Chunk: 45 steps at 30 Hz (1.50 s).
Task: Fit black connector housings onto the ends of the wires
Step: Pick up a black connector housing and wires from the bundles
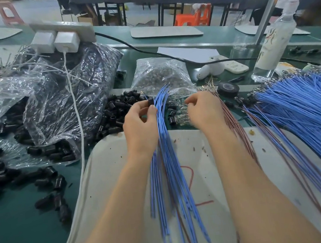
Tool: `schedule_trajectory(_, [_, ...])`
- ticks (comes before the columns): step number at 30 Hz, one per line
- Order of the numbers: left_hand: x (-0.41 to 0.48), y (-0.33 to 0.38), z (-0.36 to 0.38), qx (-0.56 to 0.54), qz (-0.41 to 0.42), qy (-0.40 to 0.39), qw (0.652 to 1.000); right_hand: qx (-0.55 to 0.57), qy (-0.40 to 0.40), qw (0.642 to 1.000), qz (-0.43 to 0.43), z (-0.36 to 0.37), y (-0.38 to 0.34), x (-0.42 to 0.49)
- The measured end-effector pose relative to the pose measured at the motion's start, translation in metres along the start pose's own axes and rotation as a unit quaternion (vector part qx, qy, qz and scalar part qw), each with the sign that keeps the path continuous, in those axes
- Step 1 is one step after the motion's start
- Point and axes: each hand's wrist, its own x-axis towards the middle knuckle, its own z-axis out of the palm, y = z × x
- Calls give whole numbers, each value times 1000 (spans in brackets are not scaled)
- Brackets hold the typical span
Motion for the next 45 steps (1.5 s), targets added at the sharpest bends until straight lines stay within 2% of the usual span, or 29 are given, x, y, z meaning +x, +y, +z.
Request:
schedule_trajectory(6, [-4, -3, 5, 16, 30, -27, 999, -60, 35, 997, 32, 26, 4, 36])
schedule_trajectory(9, [-5, -5, 8, 19, 41, -38, 998, -88, 24, 994, 55, 33, 1, 45])
schedule_trajectory(15, [-6, -7, 11, 1, 35, -48, 998, -65, 54, 995, 48, 43, 3, 46])
schedule_trajectory(22, [-7, -10, 12, -1, 52, -59, 997, -138, 3, 987, 81, 41, -8, 54])
schedule_trajectory(28, [-7, -9, 10, 3, 56, -70, 996, -147, 19, 986, 73, 48, -11, 55])
schedule_trajectory(31, [-7, -8, 11, 7, 53, -83, 995, -81, 42, 995, 37, 44, -6, 51])
schedule_trajectory(33, [-7, -7, 11, 12, 51, -90, 995, 37, 48, 998, 2, 33, -4, 45])
schedule_trajectory(37, [-8, -4, 12, 16, 59, -94, 994, 278, -8, 960, -35, 1, -7, 18])
schedule_trajectory(40, [-9, -2, 13, 26, 71, -98, 992, 268, -55, 959, -66, -14, 0, -9])
schedule_trajectory(45, [-11, -2, 14, 67, 95, -129, 985, 230, -51, 968, -93, -11, 7, -33])
